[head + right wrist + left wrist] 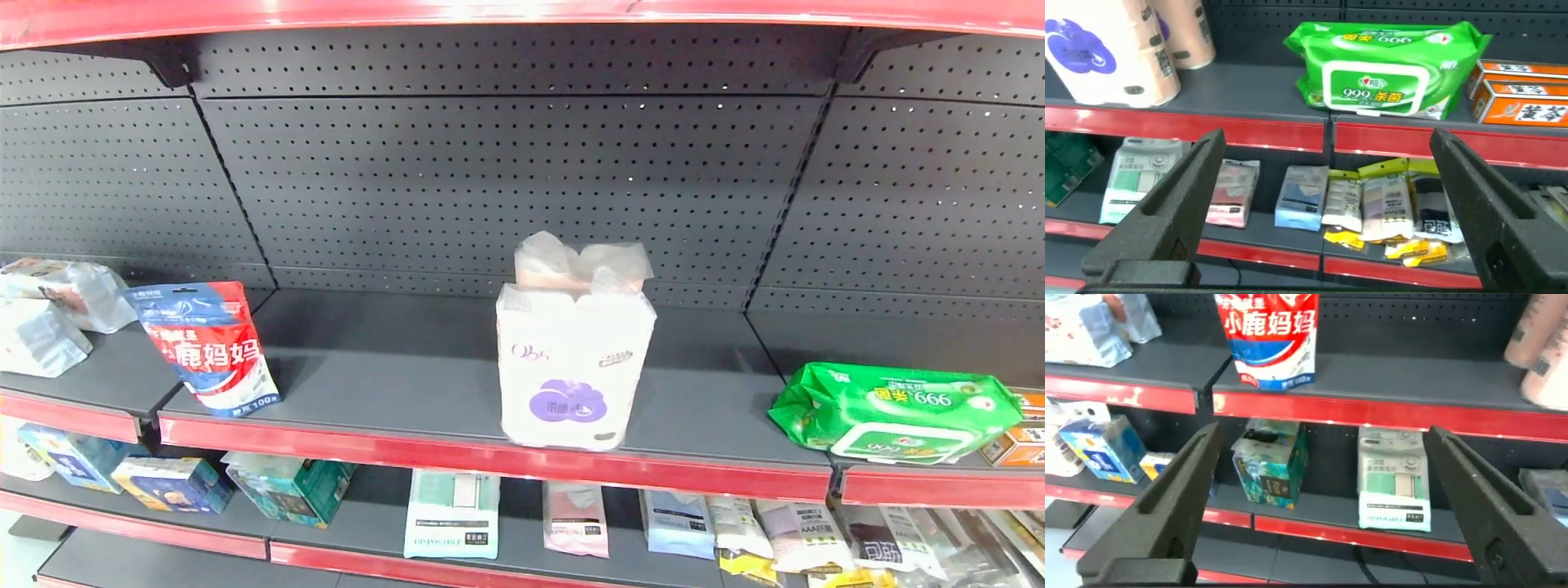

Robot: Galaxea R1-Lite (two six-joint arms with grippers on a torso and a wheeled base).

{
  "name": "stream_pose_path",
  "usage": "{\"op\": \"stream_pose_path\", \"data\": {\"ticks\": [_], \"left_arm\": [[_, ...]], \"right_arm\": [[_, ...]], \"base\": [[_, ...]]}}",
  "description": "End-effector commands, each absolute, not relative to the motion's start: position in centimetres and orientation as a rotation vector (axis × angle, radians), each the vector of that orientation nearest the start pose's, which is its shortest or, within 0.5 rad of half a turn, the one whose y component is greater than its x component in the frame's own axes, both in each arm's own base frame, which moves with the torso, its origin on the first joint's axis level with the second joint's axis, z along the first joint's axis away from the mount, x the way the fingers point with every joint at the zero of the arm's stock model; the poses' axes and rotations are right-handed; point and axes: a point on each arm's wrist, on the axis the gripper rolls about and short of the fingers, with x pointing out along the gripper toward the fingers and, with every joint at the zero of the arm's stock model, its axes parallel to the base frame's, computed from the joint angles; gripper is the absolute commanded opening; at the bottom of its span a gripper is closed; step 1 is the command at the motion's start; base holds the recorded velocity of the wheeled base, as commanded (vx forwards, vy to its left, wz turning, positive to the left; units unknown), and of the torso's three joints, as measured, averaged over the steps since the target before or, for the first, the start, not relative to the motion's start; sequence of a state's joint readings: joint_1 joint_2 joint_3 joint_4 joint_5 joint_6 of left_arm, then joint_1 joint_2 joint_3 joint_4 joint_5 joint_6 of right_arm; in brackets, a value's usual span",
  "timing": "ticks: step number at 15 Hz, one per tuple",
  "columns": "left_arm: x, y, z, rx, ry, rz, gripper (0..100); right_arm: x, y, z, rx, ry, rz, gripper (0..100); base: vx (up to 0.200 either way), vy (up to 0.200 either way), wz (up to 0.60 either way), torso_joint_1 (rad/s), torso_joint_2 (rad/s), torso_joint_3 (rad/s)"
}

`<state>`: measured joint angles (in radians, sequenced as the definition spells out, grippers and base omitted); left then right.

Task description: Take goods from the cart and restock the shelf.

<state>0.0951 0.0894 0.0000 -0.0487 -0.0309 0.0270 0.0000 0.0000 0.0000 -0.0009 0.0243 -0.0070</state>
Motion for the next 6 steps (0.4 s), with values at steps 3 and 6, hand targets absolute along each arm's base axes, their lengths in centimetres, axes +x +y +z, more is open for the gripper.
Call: {"op": "stream_pose_path", "data": {"ticks": [3, 6], "left_arm": [[-1.5, -0.25, 8.23, 0.024, 0.047, 0.047, 100], [-1.5, -0.25, 8.23, 0.024, 0.047, 0.047, 100]], "right_arm": [[-2.27, 0.06, 7.57, -0.006, 0.0, 0.023, 100], [-2.27, 0.05, 7.55, -0.009, 0.001, 0.018, 100]], "base": [[0.0, 0.0, 0.0, 0.0, 0.0, 0.0], [0.0, 0.0, 0.0, 0.0, 0.0, 0.0]]}}
